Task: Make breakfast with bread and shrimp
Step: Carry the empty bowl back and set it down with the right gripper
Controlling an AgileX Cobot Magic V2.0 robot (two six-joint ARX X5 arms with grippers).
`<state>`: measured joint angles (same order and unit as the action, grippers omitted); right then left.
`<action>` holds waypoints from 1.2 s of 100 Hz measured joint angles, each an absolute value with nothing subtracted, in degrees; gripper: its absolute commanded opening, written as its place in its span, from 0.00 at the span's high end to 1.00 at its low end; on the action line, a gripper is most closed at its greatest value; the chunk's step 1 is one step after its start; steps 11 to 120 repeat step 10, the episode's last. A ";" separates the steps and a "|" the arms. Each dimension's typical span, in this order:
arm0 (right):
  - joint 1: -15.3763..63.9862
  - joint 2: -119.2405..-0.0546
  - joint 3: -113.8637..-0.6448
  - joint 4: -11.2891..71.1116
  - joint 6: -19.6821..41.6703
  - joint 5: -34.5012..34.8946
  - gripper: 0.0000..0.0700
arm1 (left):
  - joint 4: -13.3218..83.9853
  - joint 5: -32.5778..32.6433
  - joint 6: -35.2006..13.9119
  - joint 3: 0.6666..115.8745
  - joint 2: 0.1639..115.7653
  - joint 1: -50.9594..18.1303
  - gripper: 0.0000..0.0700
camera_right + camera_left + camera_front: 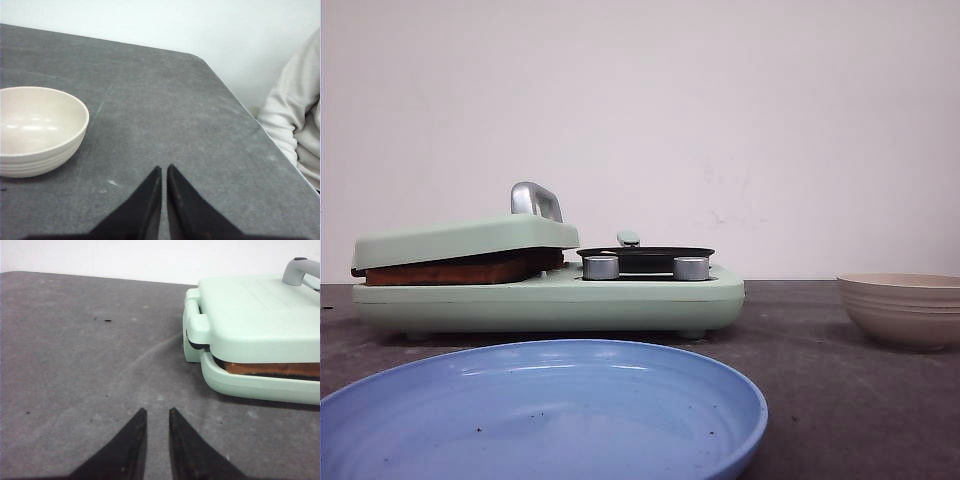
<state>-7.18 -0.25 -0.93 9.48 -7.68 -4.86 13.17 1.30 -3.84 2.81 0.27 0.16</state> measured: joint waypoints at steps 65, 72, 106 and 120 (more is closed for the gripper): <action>-7.18 -0.25 -0.93 9.48 -7.68 -4.86 0.99 | 13.17 1.30 -3.84 2.81 0.27 0.08 1.00; -7.18 -0.25 -0.93 9.48 -7.68 -4.86 0.99 | 13.17 1.30 -3.84 2.81 0.27 0.08 1.00; -7.18 -0.25 -0.93 9.48 -7.68 -4.86 0.99 | 13.17 1.30 -3.84 2.81 0.27 0.08 1.00; -7.18 -0.25 -0.93 9.48 -7.68 -4.86 0.99 | 13.17 1.30 -3.84 2.81 0.27 0.08 1.00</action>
